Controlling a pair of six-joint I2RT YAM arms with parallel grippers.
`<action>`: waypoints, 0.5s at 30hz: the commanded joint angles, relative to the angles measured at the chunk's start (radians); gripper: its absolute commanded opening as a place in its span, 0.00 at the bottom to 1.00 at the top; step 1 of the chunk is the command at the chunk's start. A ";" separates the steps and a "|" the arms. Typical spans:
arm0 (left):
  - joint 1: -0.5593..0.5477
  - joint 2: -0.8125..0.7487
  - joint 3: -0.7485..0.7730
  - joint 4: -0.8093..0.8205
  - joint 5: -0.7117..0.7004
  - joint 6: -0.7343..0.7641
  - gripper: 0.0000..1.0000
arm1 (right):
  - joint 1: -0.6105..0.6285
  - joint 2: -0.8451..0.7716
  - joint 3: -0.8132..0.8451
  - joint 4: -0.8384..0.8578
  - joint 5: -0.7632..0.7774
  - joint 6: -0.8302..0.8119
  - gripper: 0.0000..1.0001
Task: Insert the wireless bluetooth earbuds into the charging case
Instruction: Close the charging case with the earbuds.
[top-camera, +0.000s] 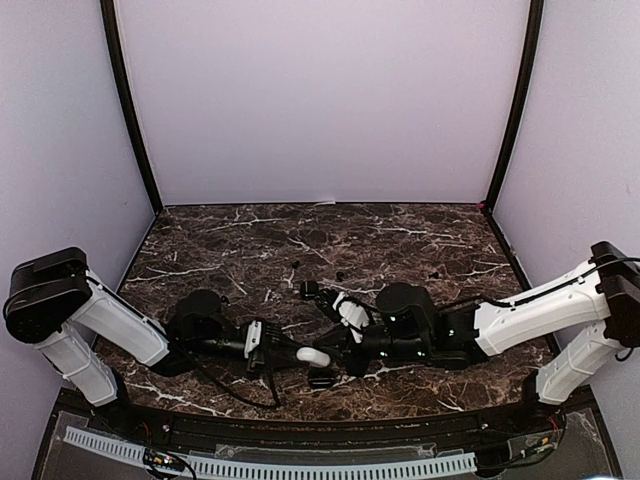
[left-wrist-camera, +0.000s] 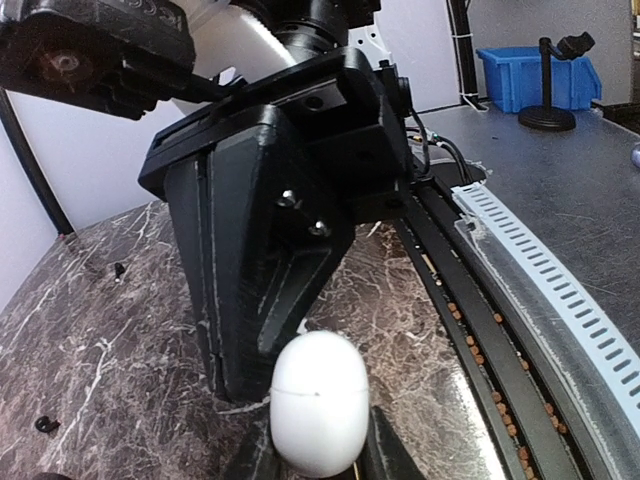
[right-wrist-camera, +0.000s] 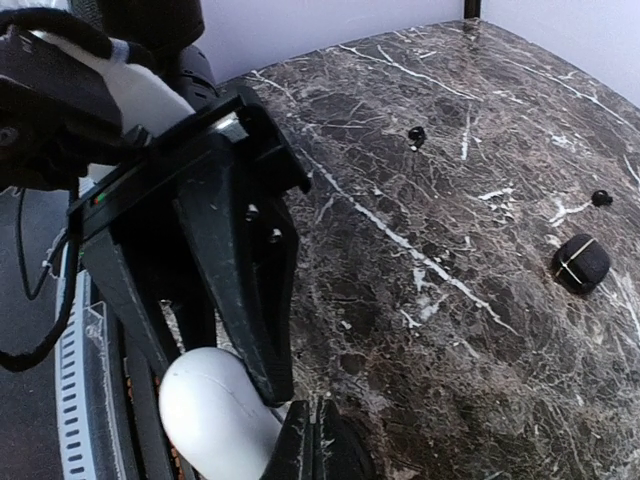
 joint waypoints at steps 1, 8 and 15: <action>-0.005 -0.016 0.028 -0.021 -0.044 -0.022 0.00 | -0.005 -0.010 -0.041 0.055 -0.163 0.022 0.00; -0.005 -0.017 0.044 -0.053 -0.084 -0.038 0.00 | -0.005 -0.064 -0.163 0.137 -0.108 0.093 0.00; -0.002 -0.017 0.069 -0.090 -0.194 -0.090 0.00 | -0.006 -0.169 -0.193 0.077 0.264 0.117 0.00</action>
